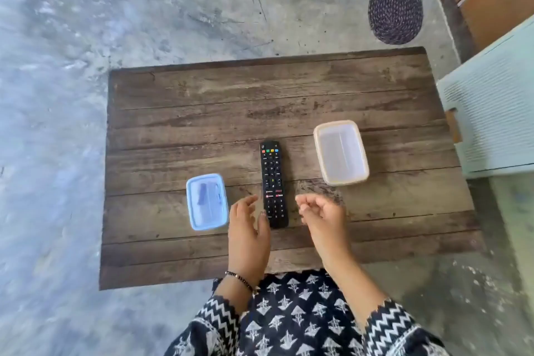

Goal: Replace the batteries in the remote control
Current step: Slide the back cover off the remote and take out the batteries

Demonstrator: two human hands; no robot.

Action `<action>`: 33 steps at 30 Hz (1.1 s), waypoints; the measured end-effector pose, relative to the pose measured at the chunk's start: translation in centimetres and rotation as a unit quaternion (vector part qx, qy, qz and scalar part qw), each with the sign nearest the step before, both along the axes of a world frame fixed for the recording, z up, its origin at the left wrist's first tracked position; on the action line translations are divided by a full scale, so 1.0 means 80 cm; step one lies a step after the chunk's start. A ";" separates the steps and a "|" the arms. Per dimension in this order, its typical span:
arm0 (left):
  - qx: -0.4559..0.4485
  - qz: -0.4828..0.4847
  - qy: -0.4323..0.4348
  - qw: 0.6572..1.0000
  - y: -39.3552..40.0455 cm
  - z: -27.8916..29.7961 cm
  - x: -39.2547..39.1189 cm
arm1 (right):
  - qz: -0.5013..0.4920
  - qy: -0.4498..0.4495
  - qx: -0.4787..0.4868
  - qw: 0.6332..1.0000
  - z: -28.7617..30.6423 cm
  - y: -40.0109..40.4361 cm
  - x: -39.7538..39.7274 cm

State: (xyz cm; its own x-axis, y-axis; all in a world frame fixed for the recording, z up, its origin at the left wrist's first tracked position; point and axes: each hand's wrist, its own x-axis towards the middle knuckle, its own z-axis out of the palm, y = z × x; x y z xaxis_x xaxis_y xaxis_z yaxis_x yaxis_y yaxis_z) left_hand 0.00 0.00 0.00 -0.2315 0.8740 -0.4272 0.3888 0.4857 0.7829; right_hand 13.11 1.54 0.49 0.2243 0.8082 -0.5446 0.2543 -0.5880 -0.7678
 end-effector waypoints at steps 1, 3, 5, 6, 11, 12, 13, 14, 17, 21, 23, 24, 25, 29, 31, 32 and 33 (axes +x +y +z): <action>0.009 0.013 -0.004 1.000 0.004 -0.019 -0.002 | 0.004 -0.001 0.014 1.000 -0.019 0.005 -0.005; 0.023 0.031 -0.030 0.999 0.011 -0.048 -0.005 | 0.024 0.011 0.027 0.999 -0.049 0.012 -0.015; 0.036 0.053 -0.072 0.995 0.015 -0.067 -0.008 | 0.028 0.036 0.032 0.998 -0.069 0.015 -0.021; 0.046 0.052 -0.081 0.994 0.014 -0.072 -0.007 | 0.027 0.045 0.042 0.998 -0.075 0.012 -0.023; 0.103 0.038 -0.073 0.991 0.011 -0.100 -0.003 | -0.007 0.114 0.103 0.988 -0.096 0.006 -0.019; 0.114 0.041 -0.072 0.990 0.008 -0.103 -0.001 | -0.003 0.124 0.113 0.986 -0.100 0.003 -0.019; 0.123 0.047 -0.067 0.989 0.005 -0.106 -0.001 | -0.002 0.131 0.121 0.984 -0.104 0.000 -0.020; 0.128 0.053 -0.062 0.988 0.003 -0.108 0.000 | -0.005 0.140 0.126 0.982 -0.107 -0.002 -0.020; 0.144 0.065 -0.070 0.985 -0.006 -0.112 0.006 | -0.011 0.152 0.147 0.977 -0.108 -0.010 -0.018; 0.138 0.077 -0.104 0.982 -0.016 -0.117 0.010 | -0.006 0.156 0.161 0.974 -0.106 -0.020 -0.018; 0.132 0.088 -0.156 0.975 -0.028 -0.115 0.008 | 0.004 0.141 0.193 0.971 -0.098 -0.035 -0.018; 0.124 0.092 -0.185 0.971 -0.033 -0.115 0.005 | 0.013 0.129 0.208 0.969 -0.094 -0.041 -0.018; 0.122 0.090 -0.204 0.967 -0.039 -0.114 0.002 | 0.025 0.116 0.226 0.967 -0.089 -0.049 -0.017; 0.141 0.039 -0.243 0.959 -0.064 -0.108 -0.008 | 0.071 0.094 0.267 0.956 -0.079 -0.080 -0.020; 0.152 0.034 -0.266 0.951 -0.076 -0.105 -0.004 | 0.106 0.082 0.281 0.950 -0.077 -0.094 -0.024; 0.159 0.034 -0.272 0.949 -0.081 -0.105 -0.002 | 0.123 0.074 0.284 0.948 -0.076 -0.099 -0.026; 0.165 0.035 -0.275 0.947 -0.085 -0.105 0.002 | 0.135 0.067 0.285 0.947 -0.076 -0.104 -0.026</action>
